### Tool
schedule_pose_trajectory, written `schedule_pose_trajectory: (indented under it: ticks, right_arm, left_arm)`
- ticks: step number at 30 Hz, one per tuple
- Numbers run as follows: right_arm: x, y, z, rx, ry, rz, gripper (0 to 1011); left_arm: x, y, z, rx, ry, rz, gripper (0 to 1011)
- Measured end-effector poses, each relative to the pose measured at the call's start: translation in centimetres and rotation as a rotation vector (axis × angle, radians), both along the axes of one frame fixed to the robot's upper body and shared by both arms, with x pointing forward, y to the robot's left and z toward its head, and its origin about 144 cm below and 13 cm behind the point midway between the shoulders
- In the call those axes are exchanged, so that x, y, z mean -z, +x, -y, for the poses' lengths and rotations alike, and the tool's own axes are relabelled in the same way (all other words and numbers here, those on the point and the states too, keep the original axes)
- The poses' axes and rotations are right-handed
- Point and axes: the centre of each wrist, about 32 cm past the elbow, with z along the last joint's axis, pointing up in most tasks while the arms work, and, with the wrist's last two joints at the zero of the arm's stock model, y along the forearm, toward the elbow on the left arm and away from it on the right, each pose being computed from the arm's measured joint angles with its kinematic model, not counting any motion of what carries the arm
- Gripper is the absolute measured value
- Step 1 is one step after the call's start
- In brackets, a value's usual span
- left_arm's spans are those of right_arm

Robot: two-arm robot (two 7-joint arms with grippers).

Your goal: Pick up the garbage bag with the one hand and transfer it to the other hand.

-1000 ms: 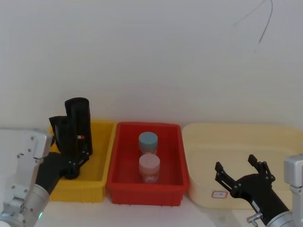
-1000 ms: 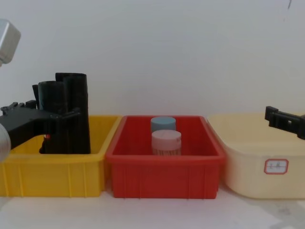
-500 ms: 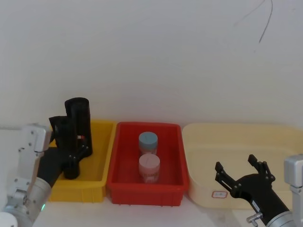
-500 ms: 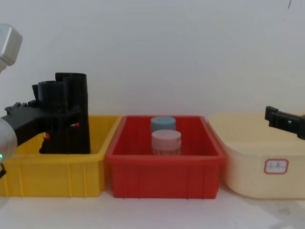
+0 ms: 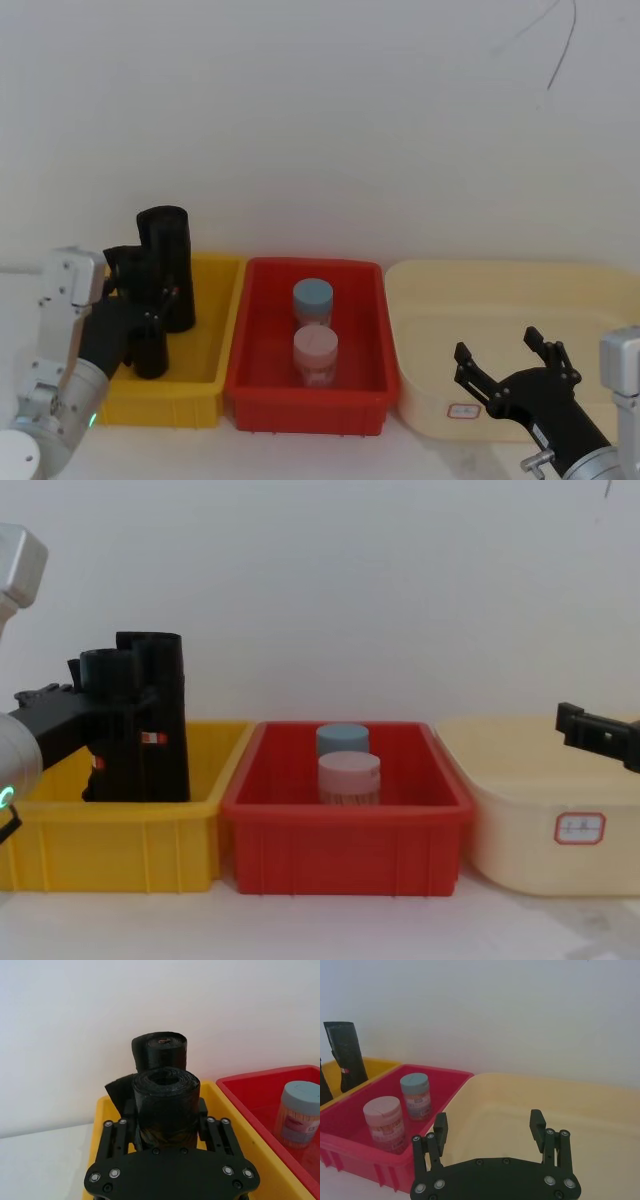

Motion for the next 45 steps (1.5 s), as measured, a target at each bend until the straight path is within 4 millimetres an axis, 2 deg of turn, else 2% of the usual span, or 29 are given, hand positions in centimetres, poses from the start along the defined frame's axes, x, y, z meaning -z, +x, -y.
schedule_pose_trajectory:
  ticks: [6, 11, 16, 27, 39, 45]
  right_arm:
    - [0.0, 0.0, 0.0, 0.000, 0.000, 0.000, 1001]
    - [0.0, 0.0, 0.0, 0.000, 0.000, 0.000, 1002]
    - [0.0, 0.0, 0.0, 0.000, 0.000, 0.000, 1001]
    - [0.0, 0.0, 0.0, 0.000, 0.000, 0.000, 1001]
    - [0.0, 0.0, 0.0, 0.000, 0.000, 0.000, 1002]
    - [0.0, 0.0, 0.0, 0.000, 0.000, 0.000, 1001]
  left_arm:
    - [-0.1, 0.3, 0.0, 0.003, 0.000, 0.008, 550]
    - [-0.4, 0.5, -0.1, 0.005, 0.002, 0.017, 509]
    - [-0.8, 0.5, 0.0, 0.012, 0.005, 0.033, 490]
    - [-3.6, 0.7, 0.9, 0.092, 0.025, 0.133, 475]
    - [-6.4, 0.8, 3.0, 0.259, 0.021, 0.220, 475]
    - [-7.2, 0.9, 4.0, 0.334, 0.015, 0.238, 475]
